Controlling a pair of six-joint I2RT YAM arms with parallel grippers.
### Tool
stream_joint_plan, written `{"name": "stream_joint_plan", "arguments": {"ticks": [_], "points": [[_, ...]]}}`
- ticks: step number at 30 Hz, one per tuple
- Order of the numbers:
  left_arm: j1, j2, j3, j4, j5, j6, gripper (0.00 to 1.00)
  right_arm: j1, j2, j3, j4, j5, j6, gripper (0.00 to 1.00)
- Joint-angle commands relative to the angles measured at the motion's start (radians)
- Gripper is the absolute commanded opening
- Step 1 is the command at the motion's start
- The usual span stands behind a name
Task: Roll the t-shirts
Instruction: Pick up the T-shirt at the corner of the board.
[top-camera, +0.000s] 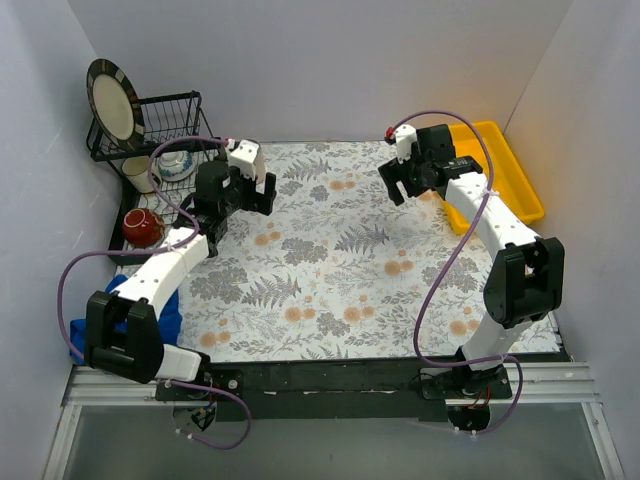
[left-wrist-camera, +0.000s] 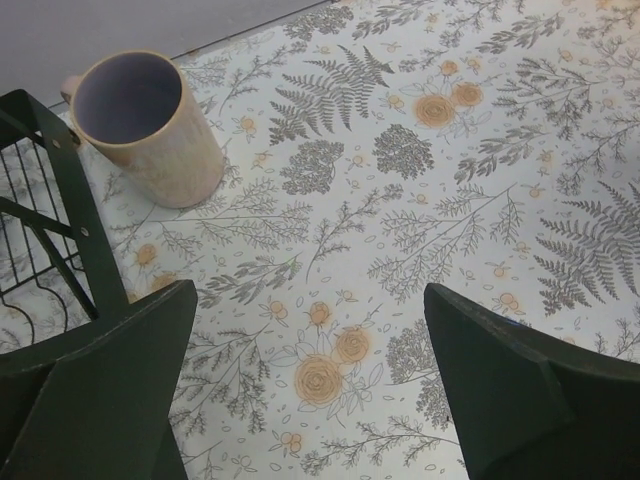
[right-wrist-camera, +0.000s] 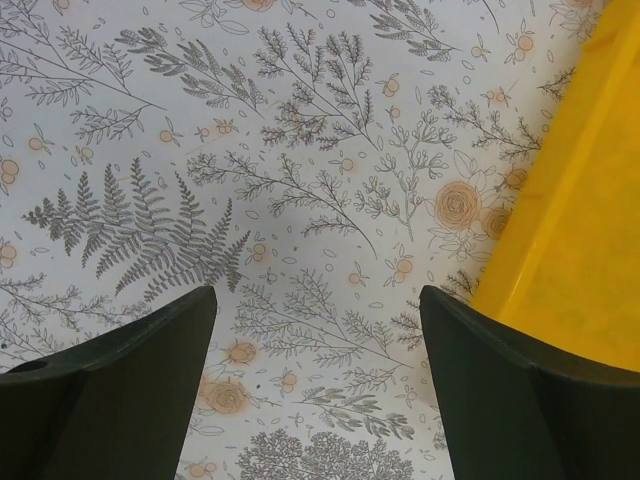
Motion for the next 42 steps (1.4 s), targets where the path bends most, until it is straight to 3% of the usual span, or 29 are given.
{"name": "stream_joint_plan", "arguments": {"ticks": [1,5,10,15,18,20,27,28,31,35,39,42], "points": [[0.017,0.033,0.189,-0.318,-0.087,-0.028,0.98,0.002,-0.045,0.050,-0.033,-0.038,-0.054,0.90],[0.138,0.025,0.249,-0.516,-0.028,-0.002,0.98,0.002,-0.042,0.040,-0.064,-0.098,-0.115,0.90],[0.161,0.033,0.287,-0.686,-0.011,0.161,0.98,0.004,0.017,0.108,-0.111,-0.172,-0.124,0.89],[0.224,-0.010,0.280,-0.780,-0.078,0.233,0.93,0.005,0.080,0.178,-0.148,-0.203,-0.129,0.88],[0.249,-0.029,0.258,-0.840,-0.196,0.285,0.90,0.004,0.097,0.175,-0.148,-0.206,-0.109,0.88],[0.311,-0.052,0.257,-0.889,-0.186,0.313,0.88,0.005,0.105,0.180,-0.154,-0.227,-0.095,0.88],[0.457,-0.101,0.117,-0.983,-0.349,0.270,0.80,0.022,0.185,0.281,-0.225,-0.235,-0.100,0.88],[0.504,-0.098,0.091,-0.975,-0.423,0.259,0.79,0.022,0.194,0.295,-0.234,-0.232,-0.100,0.88],[0.581,-0.073,-0.007,-0.967,-0.437,0.233,0.79,0.022,0.219,0.329,-0.266,-0.230,-0.100,0.88],[0.597,0.039,-0.098,-0.931,-0.448,0.170,0.76,0.022,0.255,0.388,-0.320,-0.244,-0.109,0.88],[0.598,0.080,-0.127,-0.880,-0.436,0.130,0.67,0.022,0.271,0.422,-0.327,-0.227,-0.117,0.88],[0.599,0.111,-0.116,-0.880,-0.410,0.147,0.34,0.022,0.271,0.410,-0.326,-0.223,-0.117,0.88]]}}
